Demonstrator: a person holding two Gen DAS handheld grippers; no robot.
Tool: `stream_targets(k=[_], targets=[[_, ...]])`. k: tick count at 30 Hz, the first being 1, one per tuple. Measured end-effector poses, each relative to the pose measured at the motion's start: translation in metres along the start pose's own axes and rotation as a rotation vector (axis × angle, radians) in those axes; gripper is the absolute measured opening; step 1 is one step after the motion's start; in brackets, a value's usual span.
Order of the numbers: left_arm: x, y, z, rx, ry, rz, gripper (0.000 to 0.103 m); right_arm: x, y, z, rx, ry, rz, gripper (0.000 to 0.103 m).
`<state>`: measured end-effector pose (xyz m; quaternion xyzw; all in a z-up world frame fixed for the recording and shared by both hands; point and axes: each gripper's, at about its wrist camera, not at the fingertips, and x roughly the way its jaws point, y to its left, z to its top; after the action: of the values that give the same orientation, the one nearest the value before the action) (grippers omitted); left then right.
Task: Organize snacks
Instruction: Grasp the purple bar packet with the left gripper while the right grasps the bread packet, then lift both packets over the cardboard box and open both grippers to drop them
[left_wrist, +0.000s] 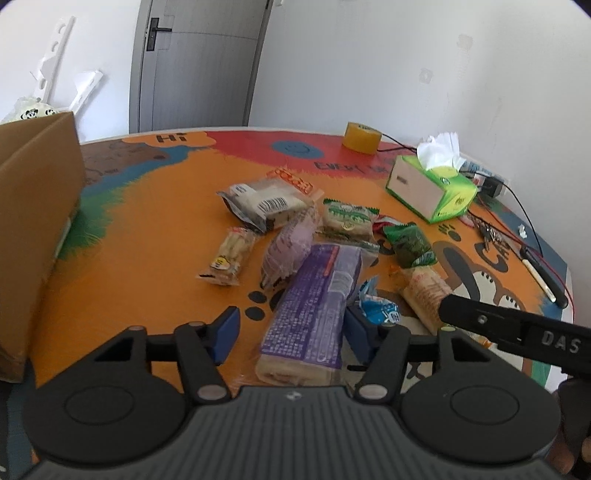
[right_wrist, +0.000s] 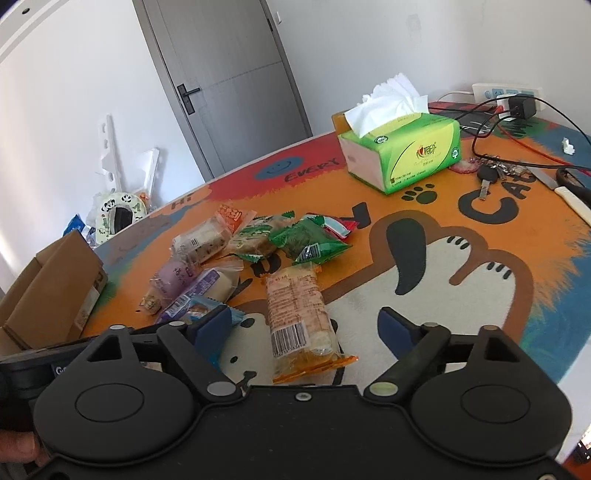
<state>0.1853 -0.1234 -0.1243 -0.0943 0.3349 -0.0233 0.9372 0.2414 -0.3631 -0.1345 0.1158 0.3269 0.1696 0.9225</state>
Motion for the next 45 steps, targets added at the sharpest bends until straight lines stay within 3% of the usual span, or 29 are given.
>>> stream_targets(k=[5,7,11,26,34,37,45], targets=[[0.006,-0.004,0.0,0.026,-0.005,0.007,0.056,0.01,0.001,-0.001,-0.008,0.019,0.008,0.062],[0.007,-0.005,0.0,0.026,-0.006,-0.001,0.045,0.012,0.002,-0.002,-0.018,0.022,0.009,0.055],[0.004,-0.008,-0.002,0.036,-0.001,-0.012,0.036,0.012,0.003,-0.003,-0.021,0.029,0.017,0.037],[-0.032,-0.004,0.001,0.002,-0.044,-0.057,0.014,-0.022,0.013,-0.001,-0.018,-0.04,0.062,0.036],[-0.033,-0.005,-0.003,0.019,-0.019,-0.069,0.019,-0.028,0.018,-0.007,-0.027,-0.03,0.055,0.036],[-0.029,-0.007,-0.005,0.03,-0.01,-0.05,0.03,-0.026,0.014,-0.008,-0.017,-0.025,0.051,0.036],[-0.008,-0.01,-0.004,0.03,0.021,-0.027,0.042,-0.015,0.005,-0.012,0.008,-0.006,0.057,0.036]])
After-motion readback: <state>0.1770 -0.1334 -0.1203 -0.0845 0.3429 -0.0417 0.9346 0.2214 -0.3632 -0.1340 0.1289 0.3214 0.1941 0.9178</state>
